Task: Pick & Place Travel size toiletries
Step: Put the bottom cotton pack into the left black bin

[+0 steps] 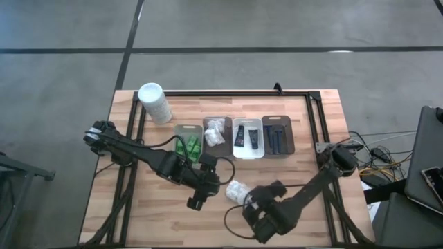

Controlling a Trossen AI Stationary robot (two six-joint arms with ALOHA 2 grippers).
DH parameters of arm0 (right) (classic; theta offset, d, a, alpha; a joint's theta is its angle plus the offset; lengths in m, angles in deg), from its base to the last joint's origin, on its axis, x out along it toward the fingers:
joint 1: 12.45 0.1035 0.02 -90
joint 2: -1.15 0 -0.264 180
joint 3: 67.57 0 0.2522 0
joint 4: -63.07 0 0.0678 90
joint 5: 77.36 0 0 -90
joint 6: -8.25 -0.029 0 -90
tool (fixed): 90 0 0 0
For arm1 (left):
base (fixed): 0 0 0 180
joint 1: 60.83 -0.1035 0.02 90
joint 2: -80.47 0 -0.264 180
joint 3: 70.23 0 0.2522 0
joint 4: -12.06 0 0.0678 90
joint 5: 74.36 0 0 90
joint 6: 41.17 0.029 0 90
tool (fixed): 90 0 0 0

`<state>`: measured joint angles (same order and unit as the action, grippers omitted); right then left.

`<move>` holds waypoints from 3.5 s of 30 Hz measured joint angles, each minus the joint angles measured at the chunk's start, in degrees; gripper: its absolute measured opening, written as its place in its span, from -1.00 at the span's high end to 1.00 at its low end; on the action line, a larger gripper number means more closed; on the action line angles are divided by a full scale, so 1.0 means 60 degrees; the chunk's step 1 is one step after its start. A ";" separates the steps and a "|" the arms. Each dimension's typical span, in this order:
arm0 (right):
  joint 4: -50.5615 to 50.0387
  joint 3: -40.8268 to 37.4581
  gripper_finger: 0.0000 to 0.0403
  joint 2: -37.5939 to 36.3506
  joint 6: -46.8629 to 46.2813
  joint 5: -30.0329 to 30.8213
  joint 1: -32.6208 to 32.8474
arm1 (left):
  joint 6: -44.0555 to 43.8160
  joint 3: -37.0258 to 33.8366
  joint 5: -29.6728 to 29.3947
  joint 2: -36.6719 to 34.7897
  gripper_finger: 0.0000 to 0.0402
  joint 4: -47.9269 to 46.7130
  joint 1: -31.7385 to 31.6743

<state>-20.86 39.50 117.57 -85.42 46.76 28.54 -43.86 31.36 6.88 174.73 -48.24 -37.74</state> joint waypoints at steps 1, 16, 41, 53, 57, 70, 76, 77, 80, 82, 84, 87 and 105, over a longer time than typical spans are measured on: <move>-0.0094 -0.0031 -0.83 -0.0025 -0.0537 -0.0214 0.0070 | -0.0123 0.0000 0.0124 0.0000 -0.29 0.0010 -0.0017; 0.2102 -0.2755 -0.83 -0.2482 -0.2030 -0.1447 -0.0298 | -0.0789 -0.0011 0.2728 0.0844 -0.29 0.0434 -0.0776; 0.9958 -0.7920 -0.83 -0.3781 0.4441 -0.4263 -0.1770 | -0.2390 0.0000 0.2697 0.1872 -0.27 0.4208 -0.0412; 1.1293 -0.8406 -0.83 -0.3737 0.5702 -0.5011 -0.1769 | -0.2947 0.0000 0.2687 0.3495 -0.24 0.4358 -0.0445; 1.1524 -0.8420 -0.83 -0.3720 0.6107 -0.4953 -0.1783 | -0.3237 0.0004 0.2520 0.3915 -0.24 0.4434 -0.0466; 1.2270 -0.8406 -0.83 -0.3351 0.6795 -0.4981 -0.1780 | -0.3321 0.0004 0.2215 0.4536 -0.24 0.4415 -0.0600; 1.2297 -0.8397 -0.83 -0.3171 0.5754 -0.5194 -0.1890 | -0.3321 0.0004 0.2204 0.4543 -0.23 0.4404 -0.0718; 1.2290 -0.8391 -0.83 -0.3208 0.5583 -0.5207 -0.1910 | -0.3319 0.0004 0.2218 0.4543 -0.23 0.4406 -0.0725; 1.2222 -0.8394 -0.83 -0.3399 0.5254 -0.5287 -0.1941 | -0.3317 0.0004 0.2241 0.4543 -0.23 0.4401 -0.0725; 1.2268 -0.8391 -0.83 -0.3525 0.5081 -0.5298 -0.2003 | -0.3307 0.0004 0.2255 0.4543 -0.23 0.4401 -0.0725; 1.2274 -0.8391 -0.83 -0.3552 0.4905 -0.5294 -0.2101 | -0.3229 0.0004 0.2278 0.4545 -0.23 0.4397 -0.0725; 1.2315 -0.8391 -0.83 -0.3552 0.4593 -0.5259 -0.2266 | -0.3171 0.0004 0.2297 0.4546 -0.23 0.4401 -0.0725; 1.2596 -0.8394 0.00 -0.3577 0.3774 -0.5943 -0.2421 | -0.3120 0.0000 0.2285 0.4546 -0.23 0.4398 -0.0721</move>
<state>54.72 -10.87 96.10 -62.78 11.10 14.01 -62.58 31.36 20.59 202.01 -21.85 -42.07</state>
